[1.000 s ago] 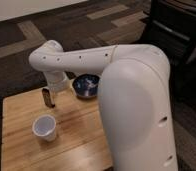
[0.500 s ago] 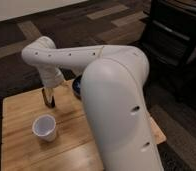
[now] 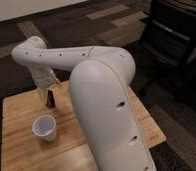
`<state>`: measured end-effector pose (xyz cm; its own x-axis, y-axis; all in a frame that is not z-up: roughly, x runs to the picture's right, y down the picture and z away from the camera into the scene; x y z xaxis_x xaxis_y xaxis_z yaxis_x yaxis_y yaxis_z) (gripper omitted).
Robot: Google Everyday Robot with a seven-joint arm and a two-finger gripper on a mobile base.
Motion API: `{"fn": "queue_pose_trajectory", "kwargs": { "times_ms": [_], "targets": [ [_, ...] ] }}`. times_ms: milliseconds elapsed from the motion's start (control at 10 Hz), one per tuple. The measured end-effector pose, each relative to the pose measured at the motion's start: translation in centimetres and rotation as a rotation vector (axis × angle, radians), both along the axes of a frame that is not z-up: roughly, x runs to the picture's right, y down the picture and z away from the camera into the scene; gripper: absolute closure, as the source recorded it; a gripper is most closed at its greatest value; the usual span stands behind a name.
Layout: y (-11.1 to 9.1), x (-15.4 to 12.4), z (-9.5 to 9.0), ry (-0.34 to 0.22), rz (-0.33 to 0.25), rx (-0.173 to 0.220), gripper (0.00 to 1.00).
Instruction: Place the eraser in the ceramic cup
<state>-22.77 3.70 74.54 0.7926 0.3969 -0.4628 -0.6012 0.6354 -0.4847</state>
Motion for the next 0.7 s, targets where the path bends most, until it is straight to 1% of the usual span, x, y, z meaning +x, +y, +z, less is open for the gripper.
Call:
{"fn": "queue_pose_trajectory", "kwargs": {
  "times_ms": [300,400,500,700],
  "targets": [
    [0.1,-0.1,0.2,-0.003,-0.006,-0.003,0.35],
    [-0.1,0.0,0.4,-0.005,-0.012,0.000,0.35],
    [-0.5,0.0,0.9,-0.011,-0.023,0.012,0.35],
    [-1.0,-0.7,1.7,-0.050,-0.045,0.029,0.35]
  ]
}}
